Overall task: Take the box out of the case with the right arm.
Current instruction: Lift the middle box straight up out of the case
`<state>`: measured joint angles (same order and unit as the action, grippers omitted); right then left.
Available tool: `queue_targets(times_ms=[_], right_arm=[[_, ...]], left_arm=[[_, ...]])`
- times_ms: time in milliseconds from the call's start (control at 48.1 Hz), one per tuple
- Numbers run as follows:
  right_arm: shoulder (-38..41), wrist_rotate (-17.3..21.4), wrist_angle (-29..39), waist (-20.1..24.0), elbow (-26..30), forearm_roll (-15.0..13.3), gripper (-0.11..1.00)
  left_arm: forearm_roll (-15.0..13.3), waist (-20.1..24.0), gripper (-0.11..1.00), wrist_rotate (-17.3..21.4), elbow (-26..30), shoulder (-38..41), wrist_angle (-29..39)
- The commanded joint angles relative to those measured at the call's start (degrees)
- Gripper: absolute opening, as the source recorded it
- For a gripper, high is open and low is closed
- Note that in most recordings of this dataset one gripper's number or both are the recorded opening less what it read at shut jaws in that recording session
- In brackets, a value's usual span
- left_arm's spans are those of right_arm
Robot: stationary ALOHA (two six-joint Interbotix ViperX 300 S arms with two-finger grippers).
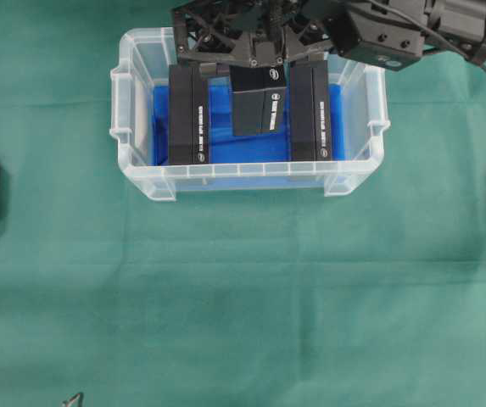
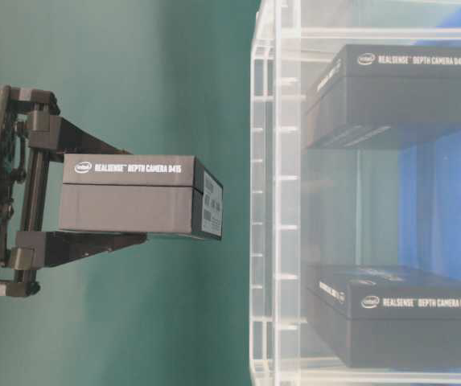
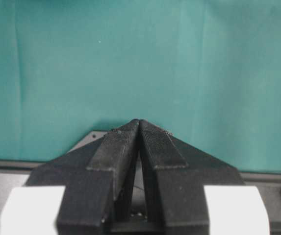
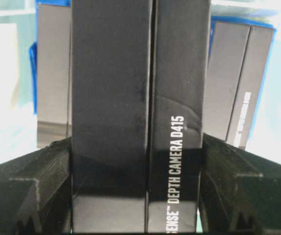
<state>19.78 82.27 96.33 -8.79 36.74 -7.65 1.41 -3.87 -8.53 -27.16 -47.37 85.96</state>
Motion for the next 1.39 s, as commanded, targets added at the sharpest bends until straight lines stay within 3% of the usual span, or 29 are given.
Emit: queue_targets(times_ms=[0,1372], right_arm=[[-2.7,0.0,0.1,0.4,1.7,-0.4,0.66],[-2.7,0.1,0.1,0.8,1.7,-1.5,0.66]], left_arm=[[0.1,-0.2,0.00,0.0,1.6,0.4,-0.3],[0.1,-0.2,0.00,-0.1,1.6,0.4,-0.3]])
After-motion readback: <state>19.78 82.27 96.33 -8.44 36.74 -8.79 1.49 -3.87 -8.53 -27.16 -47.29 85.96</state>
